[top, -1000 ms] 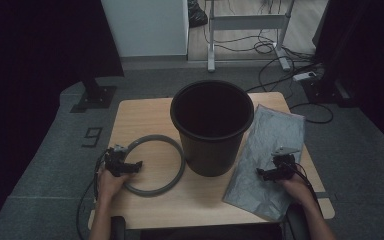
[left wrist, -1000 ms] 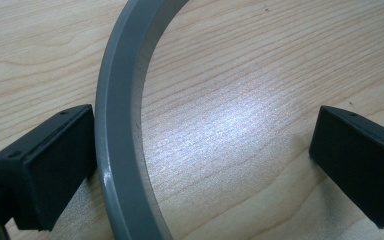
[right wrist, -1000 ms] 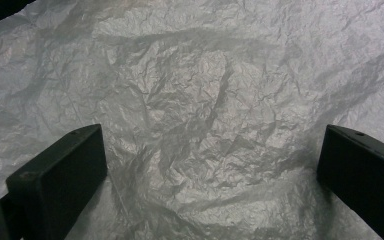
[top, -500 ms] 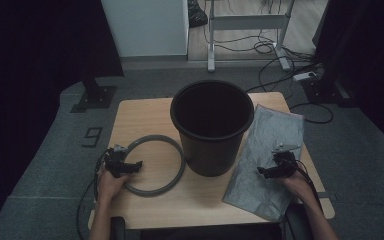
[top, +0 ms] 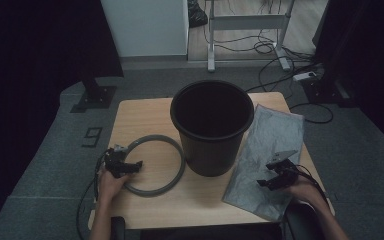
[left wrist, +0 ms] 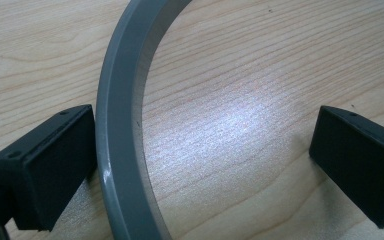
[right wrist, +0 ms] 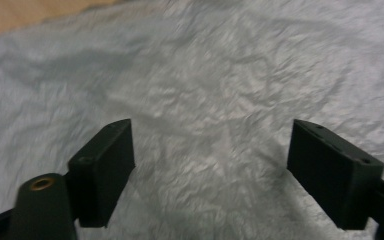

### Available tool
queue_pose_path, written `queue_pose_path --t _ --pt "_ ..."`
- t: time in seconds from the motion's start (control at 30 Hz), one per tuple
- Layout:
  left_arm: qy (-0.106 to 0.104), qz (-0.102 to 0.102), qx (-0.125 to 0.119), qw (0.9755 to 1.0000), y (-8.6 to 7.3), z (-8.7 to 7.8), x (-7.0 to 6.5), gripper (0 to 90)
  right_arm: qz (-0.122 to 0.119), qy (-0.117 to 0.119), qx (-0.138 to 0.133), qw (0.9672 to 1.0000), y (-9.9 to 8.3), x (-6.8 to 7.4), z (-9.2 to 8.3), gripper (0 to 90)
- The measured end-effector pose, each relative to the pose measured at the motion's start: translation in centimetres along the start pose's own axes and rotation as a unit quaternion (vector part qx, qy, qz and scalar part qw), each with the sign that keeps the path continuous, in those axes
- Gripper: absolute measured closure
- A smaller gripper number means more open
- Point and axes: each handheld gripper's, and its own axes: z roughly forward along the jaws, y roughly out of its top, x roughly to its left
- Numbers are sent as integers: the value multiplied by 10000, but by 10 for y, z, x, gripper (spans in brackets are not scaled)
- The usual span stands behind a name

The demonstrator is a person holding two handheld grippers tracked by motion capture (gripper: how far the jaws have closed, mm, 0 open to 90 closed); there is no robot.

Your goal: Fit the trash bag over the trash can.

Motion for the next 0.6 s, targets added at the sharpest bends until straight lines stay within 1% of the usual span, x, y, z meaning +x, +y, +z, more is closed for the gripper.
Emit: queue_pose_path --t 0.03,0.1,0.13,0.17,0.23,0.27,0.37,0.4,0.47,0.53,0.6 --pt "-1 -1 -1 10000 0 0 0 0 -37 21 15 10000 -1 -1 0 223" --pt "0 0 0 10000 0 0 0 0 11 49 7 10000 -2 -7 0 235" --pt "0 0 1 10000 0 0 0 0 52 70 44 10000 -3 -10 0 256" --pt "0 0 1 10000 0 0 0 0 36 135 145 9998 -5 -11 1 268" --pt "1 -1 1 10000 0 0 0 0 -273 51 181 9995 -6 -9 2 268" --pt "2 -1 1 10000 0 0 0 0 -304 26 203 9993 -6 -7 2 277" --pt "4 -3 4 10000 0 0 0 0 -255 -15 251 9994 -5 -4 2 318" --pt "6 0 9 10000 0 0 0 0 -238 -33 239 9994 -5 -3 1 359" --pt "7 0 9 10000 0 0 0 0 -232 -31 206 9995 -5 -1 0 493" --pt "7 -3 7 10000 0 0 0 0 -234 -18 197 9995 -5 1 -1 549" --pt "7 -2 8 10000 0 0 0 0 -251 -9 196 9995 -4 1 -2 663"
